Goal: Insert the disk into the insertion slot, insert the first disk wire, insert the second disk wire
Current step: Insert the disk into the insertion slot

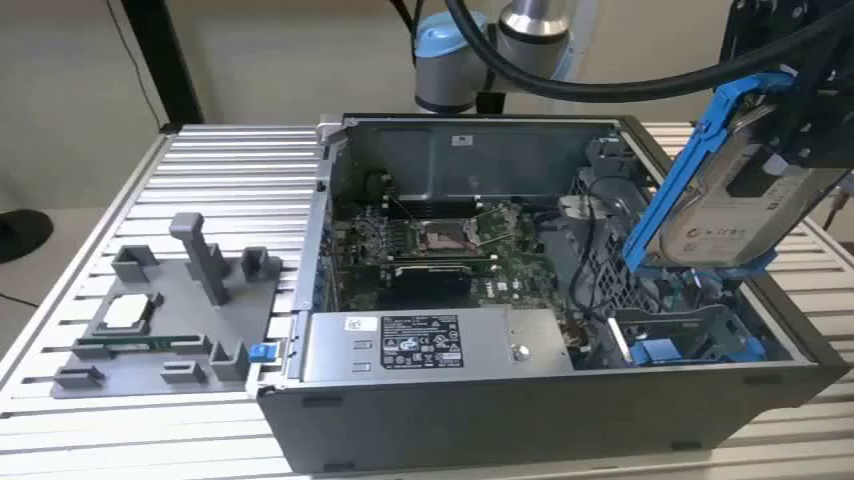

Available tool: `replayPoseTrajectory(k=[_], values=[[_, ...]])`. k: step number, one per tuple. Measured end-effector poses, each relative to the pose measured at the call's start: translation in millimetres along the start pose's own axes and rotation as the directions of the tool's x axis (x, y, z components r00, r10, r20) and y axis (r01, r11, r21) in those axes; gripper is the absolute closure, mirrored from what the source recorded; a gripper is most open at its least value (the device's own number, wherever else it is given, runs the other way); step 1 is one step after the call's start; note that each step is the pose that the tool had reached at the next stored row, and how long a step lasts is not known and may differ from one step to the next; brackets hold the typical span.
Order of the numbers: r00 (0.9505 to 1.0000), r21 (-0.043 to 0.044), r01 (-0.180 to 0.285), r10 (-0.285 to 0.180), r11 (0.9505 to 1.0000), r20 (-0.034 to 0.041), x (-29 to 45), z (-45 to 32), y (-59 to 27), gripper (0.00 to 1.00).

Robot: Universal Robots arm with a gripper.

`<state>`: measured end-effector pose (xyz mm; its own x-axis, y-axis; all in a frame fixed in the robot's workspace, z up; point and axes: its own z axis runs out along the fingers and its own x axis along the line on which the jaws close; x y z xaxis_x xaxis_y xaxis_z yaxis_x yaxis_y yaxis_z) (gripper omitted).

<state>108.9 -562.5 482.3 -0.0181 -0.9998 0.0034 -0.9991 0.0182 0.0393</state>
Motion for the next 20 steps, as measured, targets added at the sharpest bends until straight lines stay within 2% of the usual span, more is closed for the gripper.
replayPoseTrajectory(k=[12, 20], values=[[1.0000, 0.0000, 0.000, 0.000, 1.0000, -0.0001, 0.4, 0.6, 0.0, 1.00], [1.0000, 0.0000, 0.000, 0.000, 1.0000, 0.0001, 7.4, 7.2, -1.1, 1.00]])
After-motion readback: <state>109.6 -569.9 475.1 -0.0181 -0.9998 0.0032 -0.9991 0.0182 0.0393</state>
